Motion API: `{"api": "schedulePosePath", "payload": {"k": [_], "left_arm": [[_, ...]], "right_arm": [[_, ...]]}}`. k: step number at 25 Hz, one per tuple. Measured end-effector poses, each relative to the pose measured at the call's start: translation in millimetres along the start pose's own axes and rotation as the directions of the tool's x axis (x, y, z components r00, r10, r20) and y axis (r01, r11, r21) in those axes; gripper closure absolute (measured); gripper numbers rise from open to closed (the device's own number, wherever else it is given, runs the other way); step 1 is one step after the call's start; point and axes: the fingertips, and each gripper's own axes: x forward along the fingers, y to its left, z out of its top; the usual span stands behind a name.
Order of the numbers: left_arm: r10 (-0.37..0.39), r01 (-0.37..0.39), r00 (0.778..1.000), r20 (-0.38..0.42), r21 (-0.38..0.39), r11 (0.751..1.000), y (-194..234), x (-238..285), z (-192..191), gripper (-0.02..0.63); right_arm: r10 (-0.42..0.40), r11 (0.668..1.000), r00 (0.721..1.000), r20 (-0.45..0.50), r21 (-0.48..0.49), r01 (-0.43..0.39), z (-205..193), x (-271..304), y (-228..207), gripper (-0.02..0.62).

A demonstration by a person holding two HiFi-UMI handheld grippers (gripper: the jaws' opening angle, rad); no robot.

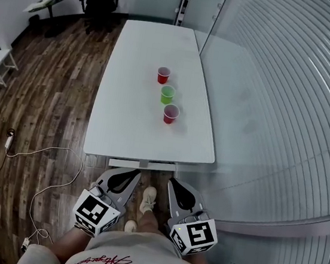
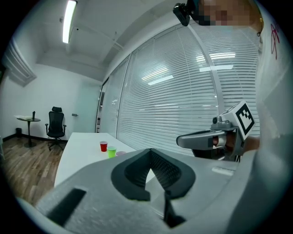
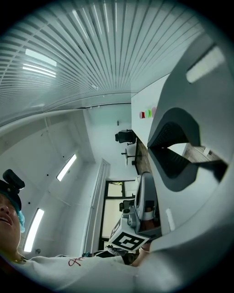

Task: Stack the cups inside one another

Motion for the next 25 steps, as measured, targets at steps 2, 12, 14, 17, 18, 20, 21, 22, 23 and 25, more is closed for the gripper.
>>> {"api": "schedulePosePath", "payload": {"k": [2, 12, 14, 17, 18, 20, 21, 22, 23, 25], "left_arm": [[0.0, 0.0, 1.0, 0.001, 0.004, 1.0, 2, 2, 4, 0.612], [0.065, -0.066, 0.998, 0.016, 0.04, 0.997, 78, 92, 19, 0.612], [0.063, -0.063, 0.998, 0.021, 0.004, 0.998, 83, 102, 29, 0.612], [0.075, -0.076, 0.996, 0.042, 0.01, 0.997, 96, 114, 47, 0.612], [0.078, -0.078, 0.996, 0.042, 0.011, 0.997, 103, 121, 49, 0.612], [0.079, -0.079, 0.996, 0.031, 0.006, 0.997, 117, 131, 47, 0.612], [0.081, -0.081, 0.996, 0.025, 0.001, 0.997, 124, 135, 46, 0.612], [0.083, -0.083, 0.996, 0.02, -0.004, 0.997, 132, 140, 45, 0.612], [0.084, -0.084, 0.996, 0.015, -0.009, 0.996, 139, 145, 45, 0.612], [0.085, -0.085, 0.996, 0.007, -0.019, 0.996, 152, 157, 45, 0.612]], "right_arm": [[0.001, 1.0, 1.0, 0.009, 0.001, -0.001, 6, 4, -3, 0.592], [-0.074, 0.996, 0.997, 0.027, -0.041, 0.075, 13, 85, -102, 0.593], [-0.053, 0.998, 0.998, 0.046, -0.025, 0.054, 35, 91, -114, 0.592], [-0.034, 0.996, 0.998, 0.051, -0.075, 0.037, 56, 104, -119, 0.592], [-0.027, 0.996, 0.999, 0.038, -0.089, 0.03, 55, 113, -121, 0.592], [-0.012, 0.996, 1.0, 0.018, -0.092, 0.014, 52, 131, -126, 0.592], [-0.007, 0.996, 1.0, 0.016, -0.086, 0.008, 51, 139, -128, 0.592], [-0.003, 0.997, 1.0, 0.018, -0.08, 0.004, 52, 147, -131, 0.592], [0.001, 0.997, 1.0, 0.018, -0.076, 0.0, 53, 155, -136, 0.592], [0.009, 0.997, 1.0, 0.005, -0.072, -0.009, 54, 170, -145, 0.592]]}}
